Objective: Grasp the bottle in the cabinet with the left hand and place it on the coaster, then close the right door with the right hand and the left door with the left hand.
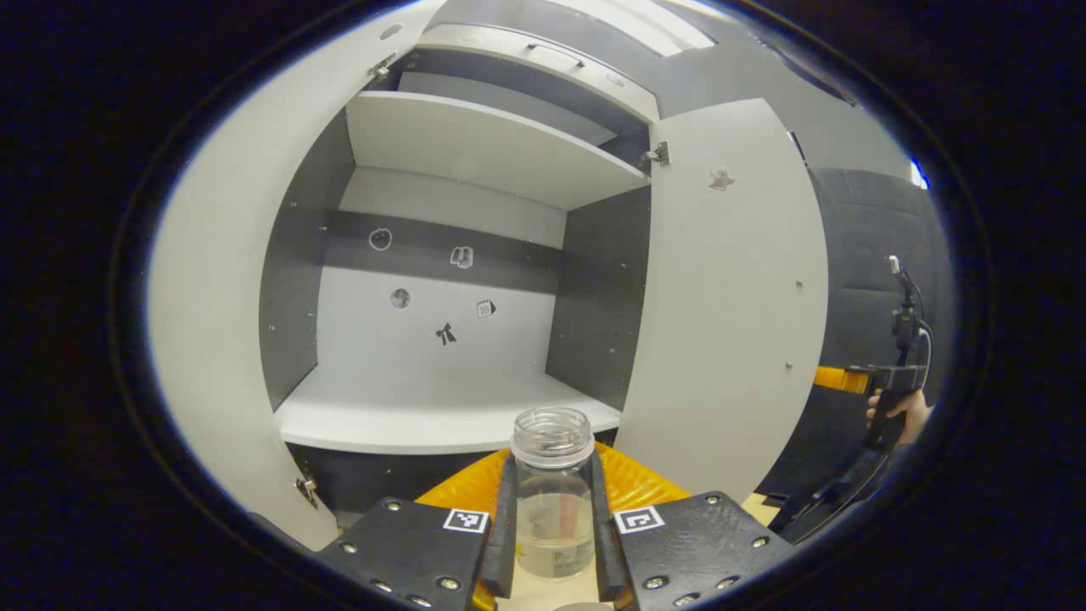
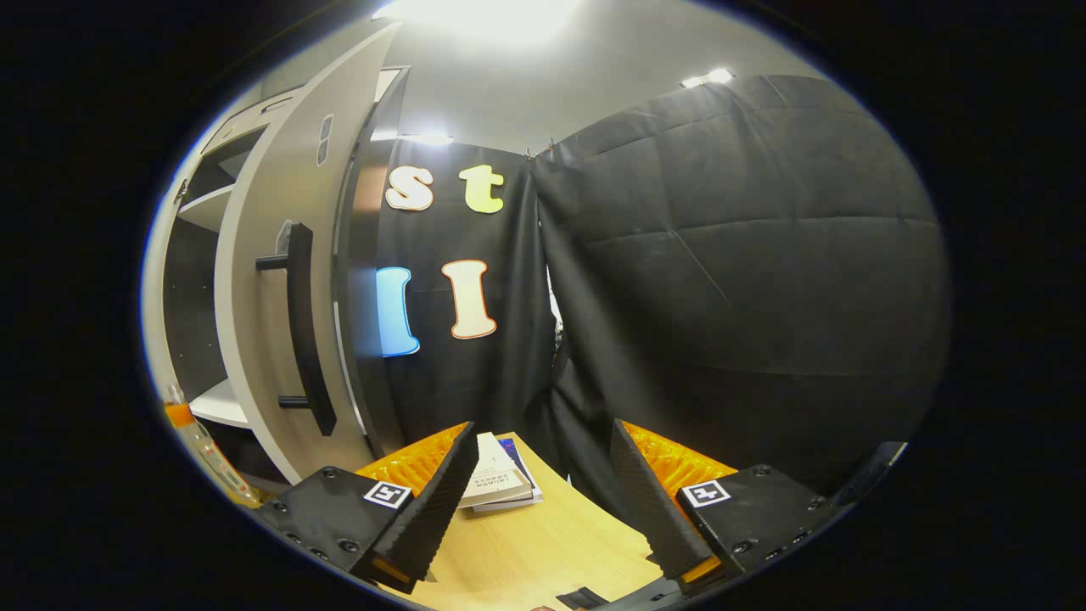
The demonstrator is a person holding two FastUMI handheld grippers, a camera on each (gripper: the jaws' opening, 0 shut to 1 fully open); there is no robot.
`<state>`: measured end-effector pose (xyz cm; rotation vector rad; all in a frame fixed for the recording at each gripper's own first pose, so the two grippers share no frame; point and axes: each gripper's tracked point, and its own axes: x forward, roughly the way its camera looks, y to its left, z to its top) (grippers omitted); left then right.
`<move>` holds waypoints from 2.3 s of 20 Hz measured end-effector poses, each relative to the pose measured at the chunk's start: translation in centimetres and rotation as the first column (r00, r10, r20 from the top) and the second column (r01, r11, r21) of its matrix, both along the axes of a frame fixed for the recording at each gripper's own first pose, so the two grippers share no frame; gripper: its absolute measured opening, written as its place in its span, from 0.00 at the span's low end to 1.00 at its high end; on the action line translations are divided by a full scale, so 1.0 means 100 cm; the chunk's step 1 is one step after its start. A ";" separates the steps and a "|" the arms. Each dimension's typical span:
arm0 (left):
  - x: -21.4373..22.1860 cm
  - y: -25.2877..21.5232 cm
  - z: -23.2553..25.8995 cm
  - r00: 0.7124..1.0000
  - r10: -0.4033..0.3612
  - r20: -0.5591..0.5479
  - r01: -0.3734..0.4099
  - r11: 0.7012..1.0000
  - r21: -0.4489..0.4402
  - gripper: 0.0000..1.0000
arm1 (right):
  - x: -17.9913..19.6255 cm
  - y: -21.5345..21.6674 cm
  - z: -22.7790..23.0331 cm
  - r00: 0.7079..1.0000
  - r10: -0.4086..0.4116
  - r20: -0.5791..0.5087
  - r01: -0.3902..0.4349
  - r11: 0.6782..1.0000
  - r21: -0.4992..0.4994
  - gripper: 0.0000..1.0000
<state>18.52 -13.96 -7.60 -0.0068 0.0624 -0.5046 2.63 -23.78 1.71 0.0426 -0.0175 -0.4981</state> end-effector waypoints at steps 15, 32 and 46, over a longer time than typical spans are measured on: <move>-0.052 -0.039 -0.186 0.987 -0.102 -0.121 0.118 0.983 0.141 0.35 | -0.035 0.019 -0.015 0.991 0.016 -0.131 -0.017 1.000 -0.001 0.96; -0.089 -0.049 -0.240 0.993 -0.038 -0.112 0.059 0.981 0.187 0.40 | -0.041 0.030 -0.030 0.984 0.039 -0.172 -0.030 0.998 0.052 1.00; -0.122 -0.035 -0.165 0.998 -0.031 -0.046 0.037 0.990 0.134 0.95 | -0.045 0.050 -0.033 0.987 0.053 -0.155 -0.046 0.998 0.052 1.00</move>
